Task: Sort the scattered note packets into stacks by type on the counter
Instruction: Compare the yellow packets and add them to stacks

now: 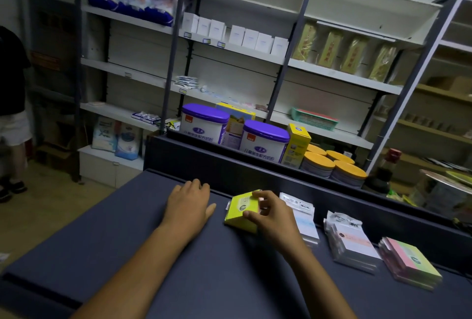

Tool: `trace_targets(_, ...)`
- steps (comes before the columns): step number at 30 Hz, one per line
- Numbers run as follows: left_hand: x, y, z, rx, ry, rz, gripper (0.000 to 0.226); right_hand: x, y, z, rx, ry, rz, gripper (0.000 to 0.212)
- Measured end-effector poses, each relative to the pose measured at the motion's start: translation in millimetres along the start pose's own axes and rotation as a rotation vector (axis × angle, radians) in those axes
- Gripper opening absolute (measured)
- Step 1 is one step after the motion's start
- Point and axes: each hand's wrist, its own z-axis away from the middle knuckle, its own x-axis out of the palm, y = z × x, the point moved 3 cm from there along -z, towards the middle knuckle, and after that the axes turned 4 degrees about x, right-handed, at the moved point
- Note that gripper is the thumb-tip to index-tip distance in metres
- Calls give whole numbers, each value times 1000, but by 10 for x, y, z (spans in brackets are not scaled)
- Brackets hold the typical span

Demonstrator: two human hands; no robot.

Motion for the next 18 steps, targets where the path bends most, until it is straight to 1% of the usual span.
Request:
trace_targets(5,-8,-20,16,-18,22,44,34,62,16,-33,-22,-52,349,43)
trace_targets(10,7,-27,28,-15,36,76,33,113,43,-46,-49,-98,600,38)
trace_targets(13,13,-19,37,-9,43,96,32,161,61,-20,-65,-105,671,38)
trace_targets(18,25,1,40,-9,43,158,31,150,45,18,-104,-112,694,42)
